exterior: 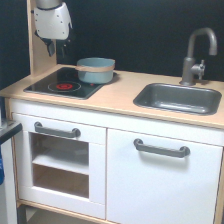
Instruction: Place the pot in the sink
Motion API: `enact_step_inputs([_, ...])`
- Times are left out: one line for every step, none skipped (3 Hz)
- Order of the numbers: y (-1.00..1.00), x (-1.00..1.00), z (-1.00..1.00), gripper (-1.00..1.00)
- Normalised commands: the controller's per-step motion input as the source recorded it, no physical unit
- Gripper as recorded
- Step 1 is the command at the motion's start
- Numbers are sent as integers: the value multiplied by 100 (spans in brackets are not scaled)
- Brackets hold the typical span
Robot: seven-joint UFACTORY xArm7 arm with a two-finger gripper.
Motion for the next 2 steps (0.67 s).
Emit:
enact_step_inputs([60,40,-45,100])
enact_step_inputs([35,-6,-73,100])
